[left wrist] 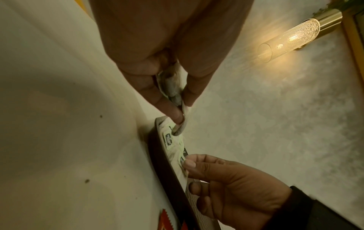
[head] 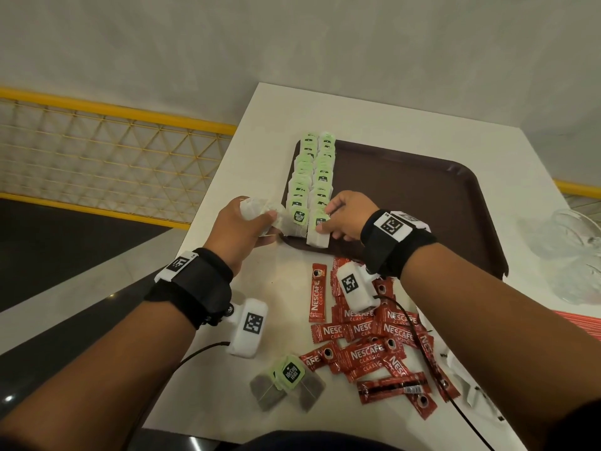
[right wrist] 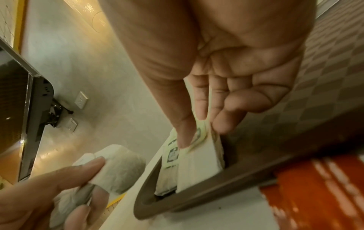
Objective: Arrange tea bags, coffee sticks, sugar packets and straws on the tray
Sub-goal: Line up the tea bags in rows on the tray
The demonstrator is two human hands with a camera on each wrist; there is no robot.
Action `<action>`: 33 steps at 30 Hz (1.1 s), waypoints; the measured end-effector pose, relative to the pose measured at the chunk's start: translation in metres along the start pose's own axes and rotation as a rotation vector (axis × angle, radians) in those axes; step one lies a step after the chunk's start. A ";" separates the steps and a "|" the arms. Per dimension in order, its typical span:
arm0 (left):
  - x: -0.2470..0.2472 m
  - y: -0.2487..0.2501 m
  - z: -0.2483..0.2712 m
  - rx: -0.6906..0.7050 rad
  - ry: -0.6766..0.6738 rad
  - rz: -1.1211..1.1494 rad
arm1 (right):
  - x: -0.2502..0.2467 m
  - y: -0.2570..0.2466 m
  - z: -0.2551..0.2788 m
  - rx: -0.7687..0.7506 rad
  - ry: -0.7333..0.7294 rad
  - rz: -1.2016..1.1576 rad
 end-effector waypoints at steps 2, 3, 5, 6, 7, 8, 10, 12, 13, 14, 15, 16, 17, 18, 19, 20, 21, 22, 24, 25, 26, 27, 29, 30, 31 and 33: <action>0.000 0.003 0.000 0.017 0.000 0.004 | -0.006 -0.005 0.001 -0.070 0.065 0.055; 0.000 0.004 0.000 0.024 0.007 0.013 | -0.009 -0.009 0.003 -0.121 0.090 0.078; 0.002 0.007 0.000 0.030 0.008 0.036 | -0.007 -0.020 0.010 -0.233 0.070 0.086; 0.005 0.009 -0.001 0.032 -0.006 0.042 | -0.003 -0.027 0.015 -0.284 0.024 0.087; 0.008 0.011 -0.001 0.035 -0.029 0.047 | 0.003 -0.033 0.020 -0.328 -0.025 0.099; 0.011 0.013 0.000 0.038 -0.057 0.051 | 0.009 -0.037 0.024 -0.364 -0.059 0.114; 0.018 0.015 -0.001 0.042 -0.098 0.058 | 0.018 -0.040 0.027 -0.402 -0.049 0.137; 0.021 0.016 -0.001 0.043 -0.122 0.060 | 0.019 -0.039 0.025 -0.410 -0.002 0.131; 0.022 0.016 -0.001 0.041 -0.140 0.064 | 0.019 -0.038 0.025 -0.401 0.002 0.126; 0.023 0.015 -0.001 0.035 -0.162 0.067 | 0.017 -0.036 0.025 -0.394 -0.004 0.126; 0.024 0.014 0.000 0.029 -0.184 0.069 | 0.016 -0.034 0.025 -0.385 -0.014 0.130; 0.024 0.013 0.000 0.022 -0.199 0.075 | 0.014 -0.031 0.024 -0.374 -0.015 0.128; 0.025 0.012 0.001 0.016 -0.213 0.092 | 0.012 -0.029 0.025 -0.361 -0.012 0.127; 0.026 0.011 0.002 0.010 -0.220 0.110 | 0.010 -0.026 0.024 -0.345 0.001 0.130; 0.026 0.009 0.003 0.004 -0.220 0.128 | 0.008 -0.023 0.024 -0.322 0.020 0.141; 0.025 0.008 0.003 -0.005 -0.212 0.140 | 0.007 -0.020 0.023 -0.300 0.035 0.144; 0.024 0.006 0.003 -0.016 -0.198 0.149 | 0.006 -0.017 0.023 -0.273 0.040 0.142; 0.022 0.004 0.003 -0.026 -0.184 0.155 | 0.006 -0.014 0.022 -0.253 0.040 0.140; 0.019 0.001 0.002 -0.041 -0.171 0.161 | 0.006 -0.007 0.022 -0.204 0.026 0.147; 0.017 0.000 0.003 -0.046 -0.177 0.162 | 0.006 -0.004 0.022 -0.182 0.017 0.152; 0.016 0.000 0.003 -0.046 -0.187 0.155 | 0.006 -0.002 0.021 -0.163 0.006 0.151; 0.015 0.000 0.004 -0.042 -0.200 0.145 | 0.007 -0.001 0.022 -0.148 -0.007 0.148; 0.013 0.000 0.005 -0.036 -0.222 0.128 | 0.007 0.000 0.023 -0.132 -0.018 0.150; 0.012 0.001 0.005 -0.039 -0.227 0.124 | 0.007 -0.001 0.024 -0.125 -0.024 0.157; 0.012 0.001 0.005 -0.045 -0.229 0.120 | 0.007 -0.001 0.024 -0.116 -0.028 0.170; 0.013 0.002 0.005 -0.063 -0.232 0.104 | 0.006 -0.003 0.024 -0.097 -0.026 0.199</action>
Point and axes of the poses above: each hand's wrist, its own z-axis away from the middle knuckle, its own x-axis out of the palm, y = z × x, the point moved 4 cm from there along -z, towards the middle knuckle, and after that the axes turned 5 degrees about -z, right-handed, at the moved point
